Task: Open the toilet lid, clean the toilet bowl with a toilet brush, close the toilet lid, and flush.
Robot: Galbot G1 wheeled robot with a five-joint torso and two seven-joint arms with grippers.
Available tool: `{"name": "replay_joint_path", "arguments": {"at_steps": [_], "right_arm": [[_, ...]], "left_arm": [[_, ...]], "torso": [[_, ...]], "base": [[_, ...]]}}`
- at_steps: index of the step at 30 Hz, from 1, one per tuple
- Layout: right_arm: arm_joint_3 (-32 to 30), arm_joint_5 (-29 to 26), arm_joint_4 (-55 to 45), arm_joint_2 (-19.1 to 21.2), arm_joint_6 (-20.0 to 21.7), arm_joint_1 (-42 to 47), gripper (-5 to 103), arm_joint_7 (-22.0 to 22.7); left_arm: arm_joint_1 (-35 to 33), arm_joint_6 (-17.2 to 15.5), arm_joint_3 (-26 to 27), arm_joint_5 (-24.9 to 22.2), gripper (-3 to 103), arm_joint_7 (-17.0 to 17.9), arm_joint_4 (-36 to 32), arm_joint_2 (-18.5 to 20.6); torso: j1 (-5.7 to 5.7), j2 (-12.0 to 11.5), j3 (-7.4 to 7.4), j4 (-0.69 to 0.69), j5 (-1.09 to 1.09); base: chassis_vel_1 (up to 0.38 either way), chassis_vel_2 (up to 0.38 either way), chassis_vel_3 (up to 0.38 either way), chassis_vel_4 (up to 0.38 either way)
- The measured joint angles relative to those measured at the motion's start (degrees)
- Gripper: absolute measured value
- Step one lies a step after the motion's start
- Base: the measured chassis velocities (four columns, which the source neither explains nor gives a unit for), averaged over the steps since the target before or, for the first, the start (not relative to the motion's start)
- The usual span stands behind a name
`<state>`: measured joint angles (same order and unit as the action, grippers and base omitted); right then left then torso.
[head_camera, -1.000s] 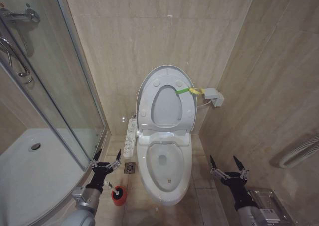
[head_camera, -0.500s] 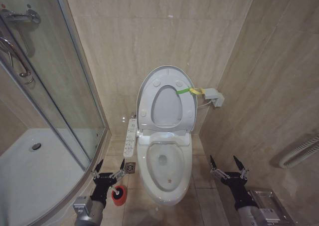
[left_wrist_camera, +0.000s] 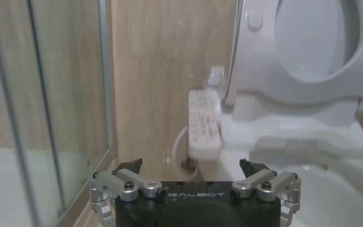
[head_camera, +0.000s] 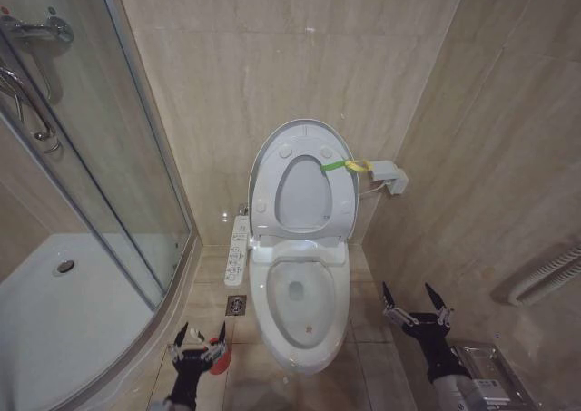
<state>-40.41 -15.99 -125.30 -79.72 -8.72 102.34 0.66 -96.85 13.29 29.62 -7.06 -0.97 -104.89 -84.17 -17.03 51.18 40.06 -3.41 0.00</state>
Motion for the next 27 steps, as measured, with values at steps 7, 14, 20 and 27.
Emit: {"name": "replay_joint_path", "arguments": {"at_steps": [7,14,20,27], "right_arm": [[0.0,0.0,0.0,0.0,0.0,0.0,100,0.0],[0.0,0.0,0.0,0.0,0.0,0.0,100,0.0],[0.0,0.0,0.0,0.0,0.0,0.0,100,0.0],[0.0,0.0,0.0,0.0,0.0,0.0,100,0.0]], "left_arm": [[-1.7,2.8,0.0,0.1,100,2.5,3.2,-0.4],[-1.7,5.1,0.4,0.9,100,4.6,6.7,-1.7],[-1.6,7.6,0.9,1.0,98,5.7,11.6,-2.1],[0.0,11.0,1.8,0.5,98,5.5,17.7,-1.7]], "torso": [[0.00,0.0,0.00,0.00,0.01],[0.00,0.0,0.00,0.00,0.01],[0.00,0.0,0.00,0.00,0.01],[0.00,0.0,0.00,0.00,0.00]], "base": [[0.000,0.000,0.000,0.000],[0.000,0.000,0.000,0.000],[0.000,0.000,0.000,0.000],[0.000,0.000,0.000,0.000]]}}
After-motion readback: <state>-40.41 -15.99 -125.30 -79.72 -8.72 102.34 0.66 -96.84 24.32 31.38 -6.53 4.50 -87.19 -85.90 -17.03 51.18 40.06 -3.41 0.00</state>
